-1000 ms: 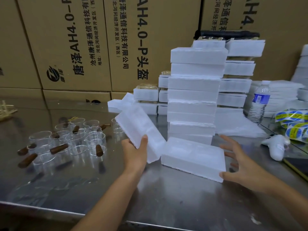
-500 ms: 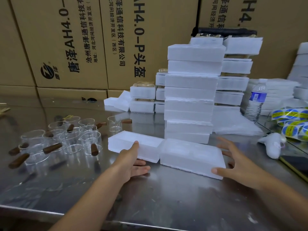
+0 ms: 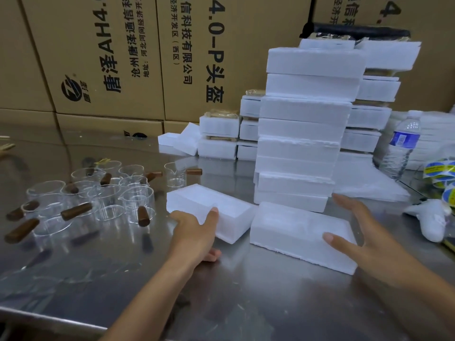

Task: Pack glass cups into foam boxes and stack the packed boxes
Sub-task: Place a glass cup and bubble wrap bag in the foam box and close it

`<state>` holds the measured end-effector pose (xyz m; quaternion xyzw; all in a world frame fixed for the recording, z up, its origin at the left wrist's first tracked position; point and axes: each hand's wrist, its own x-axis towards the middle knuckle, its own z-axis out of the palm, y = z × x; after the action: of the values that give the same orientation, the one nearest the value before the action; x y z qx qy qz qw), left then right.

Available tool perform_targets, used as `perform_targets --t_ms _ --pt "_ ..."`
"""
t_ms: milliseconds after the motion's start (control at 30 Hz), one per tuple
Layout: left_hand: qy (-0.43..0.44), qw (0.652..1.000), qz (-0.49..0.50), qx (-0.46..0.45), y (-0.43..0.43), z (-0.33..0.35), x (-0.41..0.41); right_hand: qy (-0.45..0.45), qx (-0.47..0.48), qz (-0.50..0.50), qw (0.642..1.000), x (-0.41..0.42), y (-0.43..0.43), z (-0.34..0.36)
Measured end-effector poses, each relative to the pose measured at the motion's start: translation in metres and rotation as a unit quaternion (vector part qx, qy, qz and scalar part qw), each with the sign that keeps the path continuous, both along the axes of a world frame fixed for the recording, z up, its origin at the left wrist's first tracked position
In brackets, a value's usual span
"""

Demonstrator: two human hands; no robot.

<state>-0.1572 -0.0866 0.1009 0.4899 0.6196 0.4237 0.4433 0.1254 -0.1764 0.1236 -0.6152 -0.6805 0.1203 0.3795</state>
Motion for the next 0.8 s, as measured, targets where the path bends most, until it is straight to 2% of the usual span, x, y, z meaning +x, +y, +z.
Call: perform_targets --t_ms 100,167,233,300,367,533,633,800 --pt "0.031 0.999 -0.032 -0.006 -0.001 0.002 -0.004 -0.013 0.016 -0.004 1.0 -0.015 0.006 0.014" --pt "0.116 0.989 -0.04 0.081 0.001 0.005 -0.006 -0.028 0.044 0.0 0.999 -0.029 0.013 0.025" --pt "0.205 0.955 -0.048 0.211 0.005 0.01 -0.004 -0.033 0.084 0.023 0.996 -0.049 0.026 0.038" --pt "0.271 0.905 -0.063 0.322 0.009 0.016 0.0 -0.036 0.11 0.063 0.991 -0.076 0.043 0.053" --pt "0.321 0.858 -0.071 0.395 0.017 0.016 0.004 -0.042 0.111 0.11 0.987 -0.105 0.067 0.064" --pt "0.358 0.825 -0.078 0.431 0.031 -0.001 0.004 -0.021 0.047 0.155 0.987 -0.171 0.156 0.069" --pt "0.372 0.821 -0.072 0.427 0.036 -0.008 0.005 -0.017 -0.007 0.128 0.992 -0.197 0.216 0.057" --pt "0.392 0.789 -0.027 0.473 0.041 -0.009 0.008 -0.042 -0.134 0.056 0.989 -0.213 0.284 0.03"
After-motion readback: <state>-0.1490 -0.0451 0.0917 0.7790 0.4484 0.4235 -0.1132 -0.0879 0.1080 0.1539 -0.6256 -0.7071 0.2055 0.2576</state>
